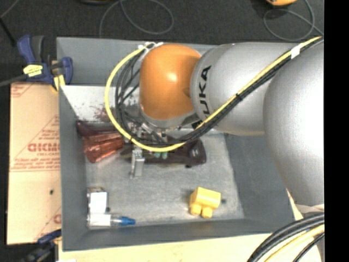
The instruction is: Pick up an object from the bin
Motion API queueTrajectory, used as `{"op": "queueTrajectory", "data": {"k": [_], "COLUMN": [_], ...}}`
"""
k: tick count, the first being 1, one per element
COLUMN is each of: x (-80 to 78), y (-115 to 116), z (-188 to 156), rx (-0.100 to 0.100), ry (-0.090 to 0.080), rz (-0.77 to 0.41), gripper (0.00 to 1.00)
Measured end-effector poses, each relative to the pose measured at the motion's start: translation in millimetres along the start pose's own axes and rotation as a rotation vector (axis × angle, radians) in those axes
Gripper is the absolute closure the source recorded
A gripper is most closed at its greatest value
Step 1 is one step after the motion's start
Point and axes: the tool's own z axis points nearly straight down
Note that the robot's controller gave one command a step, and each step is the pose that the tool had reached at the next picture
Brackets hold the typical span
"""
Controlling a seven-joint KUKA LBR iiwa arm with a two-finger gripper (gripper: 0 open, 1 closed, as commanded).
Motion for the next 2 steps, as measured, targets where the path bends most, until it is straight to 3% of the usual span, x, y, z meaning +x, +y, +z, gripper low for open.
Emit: {"op": "queueTrajectory", "data": {"k": [1, 2], "x": [-1.5, -21.8], "y": [-1, -54], "z": [-5, 58], "rx": [-0.001, -0.003], "ry": [-0.008, -0.010], "rz": [0.004, 0.061], "gripper": [0.00, 0.00]}}
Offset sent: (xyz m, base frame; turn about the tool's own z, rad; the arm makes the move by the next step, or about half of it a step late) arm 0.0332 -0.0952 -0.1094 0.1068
